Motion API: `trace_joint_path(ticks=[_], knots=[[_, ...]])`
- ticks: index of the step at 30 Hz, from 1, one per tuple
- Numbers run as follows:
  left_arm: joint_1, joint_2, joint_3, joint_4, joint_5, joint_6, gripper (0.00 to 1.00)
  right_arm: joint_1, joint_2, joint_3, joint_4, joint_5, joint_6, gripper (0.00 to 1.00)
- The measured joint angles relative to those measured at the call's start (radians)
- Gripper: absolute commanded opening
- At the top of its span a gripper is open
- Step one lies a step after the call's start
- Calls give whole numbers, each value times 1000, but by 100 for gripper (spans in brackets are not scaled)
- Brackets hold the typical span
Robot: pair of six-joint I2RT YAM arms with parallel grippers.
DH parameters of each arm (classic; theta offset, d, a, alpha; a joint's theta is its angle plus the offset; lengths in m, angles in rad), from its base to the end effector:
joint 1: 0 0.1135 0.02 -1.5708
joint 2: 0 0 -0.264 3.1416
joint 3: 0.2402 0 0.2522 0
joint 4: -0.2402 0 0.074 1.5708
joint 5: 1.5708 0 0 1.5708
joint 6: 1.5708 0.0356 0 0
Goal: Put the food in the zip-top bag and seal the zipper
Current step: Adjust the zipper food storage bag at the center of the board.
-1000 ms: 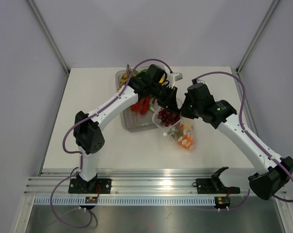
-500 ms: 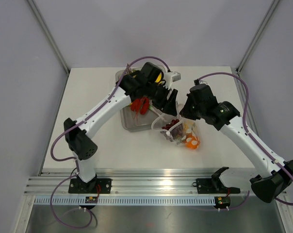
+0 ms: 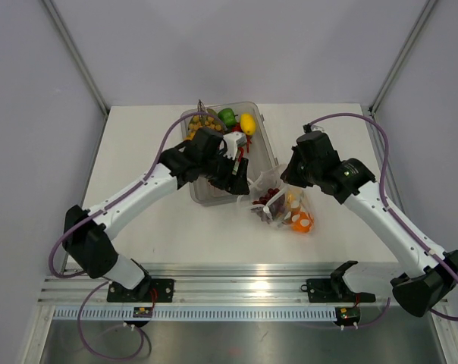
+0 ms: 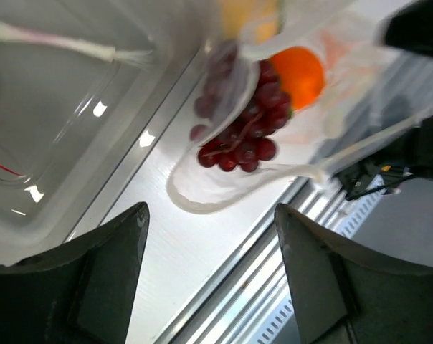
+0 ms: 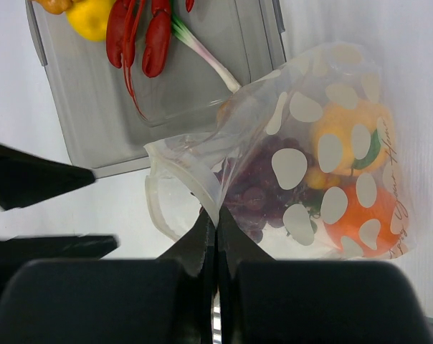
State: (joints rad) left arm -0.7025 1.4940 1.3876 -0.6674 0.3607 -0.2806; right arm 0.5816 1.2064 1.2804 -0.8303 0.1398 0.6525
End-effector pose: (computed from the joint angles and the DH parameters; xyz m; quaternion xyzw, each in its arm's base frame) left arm 0.2410 -0.2205 0.3354 0.2579 0.8720 -0.3259 0.2585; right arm 0.2076 0.1306 0.3631 0.0601 0.9144 0.1763 0.3594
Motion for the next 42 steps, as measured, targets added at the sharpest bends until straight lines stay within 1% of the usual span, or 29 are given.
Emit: trace_joint_path(ticks=[1,2,5,8,10,11,12,13,14,15,16,19,22,29,32,36,40,42], knots=[[0,16,-36,21,-5,-12,63,0,0,0,0,0,0,0],[0,32,-69,45,-7,-24,61,0,0,0,0,0,0,0],[0,66,-138,106,-8,-42,60,0,0,0,0,0,0,0],[0,98,-158,157,-7,-51,59,0,0,0,0,0,0,0],[0,118,-158,197,-4,-58,55,0,-1,0,0,0,0,0],[0,129,-158,219,-2,-61,50,0,-2,0,0,0,0,0],[0,143,-158,235,1,-63,47,0,-2,0,0,0,0,0],[0,157,-158,249,4,-67,42,0,-3,-1,0,0,0,0],[0,172,-158,261,9,-72,20,0,-3,-2,0,0,0,0],[0,185,-158,270,16,-82,7,0,-3,-3,0,0,0,0],[0,194,-158,274,21,-90,0,0,-4,-5,0,1,0,0],[0,206,-139,256,51,-102,0,0,-5,-5,-5,11,-1,0],[-6,193,-83,229,72,-115,0,0,-12,-5,-22,64,-9,0],[-13,42,11,219,186,-189,0,0,-84,31,-98,179,-25,0],[-13,19,47,219,209,-198,0,0,-135,30,-117,200,-22,0],[-13,64,75,215,228,-200,0,0,-176,28,-133,219,-18,0],[-14,147,108,186,232,-190,0,0,-184,28,-144,245,-17,0],[-14,198,151,160,233,-179,0,0,-185,28,-143,258,-18,0]])
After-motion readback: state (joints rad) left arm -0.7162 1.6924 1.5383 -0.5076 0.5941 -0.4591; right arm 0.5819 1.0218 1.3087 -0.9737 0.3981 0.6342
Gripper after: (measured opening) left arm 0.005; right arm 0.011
